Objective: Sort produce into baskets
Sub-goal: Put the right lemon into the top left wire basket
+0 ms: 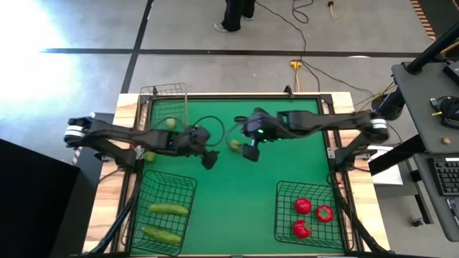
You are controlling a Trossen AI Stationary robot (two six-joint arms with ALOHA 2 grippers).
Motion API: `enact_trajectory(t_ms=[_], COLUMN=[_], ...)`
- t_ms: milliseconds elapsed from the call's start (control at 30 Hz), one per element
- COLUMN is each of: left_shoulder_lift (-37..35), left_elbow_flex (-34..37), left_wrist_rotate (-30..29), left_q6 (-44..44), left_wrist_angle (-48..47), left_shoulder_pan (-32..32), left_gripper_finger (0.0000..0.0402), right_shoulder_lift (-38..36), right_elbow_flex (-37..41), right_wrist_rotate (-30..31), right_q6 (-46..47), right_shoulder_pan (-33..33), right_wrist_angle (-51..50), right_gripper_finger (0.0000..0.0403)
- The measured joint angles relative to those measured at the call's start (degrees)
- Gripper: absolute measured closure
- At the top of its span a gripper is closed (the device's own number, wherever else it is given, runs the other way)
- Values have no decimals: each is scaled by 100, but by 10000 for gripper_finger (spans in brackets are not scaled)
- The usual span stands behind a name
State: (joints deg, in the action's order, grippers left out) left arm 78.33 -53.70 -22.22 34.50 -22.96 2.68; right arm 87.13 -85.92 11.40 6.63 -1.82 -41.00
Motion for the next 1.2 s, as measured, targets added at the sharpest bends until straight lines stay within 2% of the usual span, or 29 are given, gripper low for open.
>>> enact_trajectory(t_ms=[233, 500, 600, 800, 1000, 1200], left_shoulder_lift=[953, 1965, 2301, 2991, 3443, 3511], left_elbow_flex=[-17, -17, -31, -269, -554, -686], left_wrist_rotate=[311, 352, 369, 331, 158, 5], left_q6=[-815, -965, -929, -622, -279, 2], left_wrist_angle=[1195, 2296, 2671, 2617, 2673, 2502], left_shoulder_pan=[-453, -679, -692, -750, -737, -740], left_gripper_finger=[24, 24, 24, 34, 73, 125], right_shoulder_lift=[-861, -1112, -1047, -921, -914, -914], right_elbow_flex=[48, 225, 244, 252, 252, 246], right_wrist_rotate=[928, 1743, 1866, 1867, 1875, 1875], right_q6=[802, 2068, 2467, 2865, 2943, 2940], right_shoulder_pan=[952, 2025, 2308, 2563, 2583, 2583], right_wrist_angle=[-417, -1045, -1190, -1287, -1293, -1317], right_gripper_finger=[35, 35, 35, 35, 35, 35])
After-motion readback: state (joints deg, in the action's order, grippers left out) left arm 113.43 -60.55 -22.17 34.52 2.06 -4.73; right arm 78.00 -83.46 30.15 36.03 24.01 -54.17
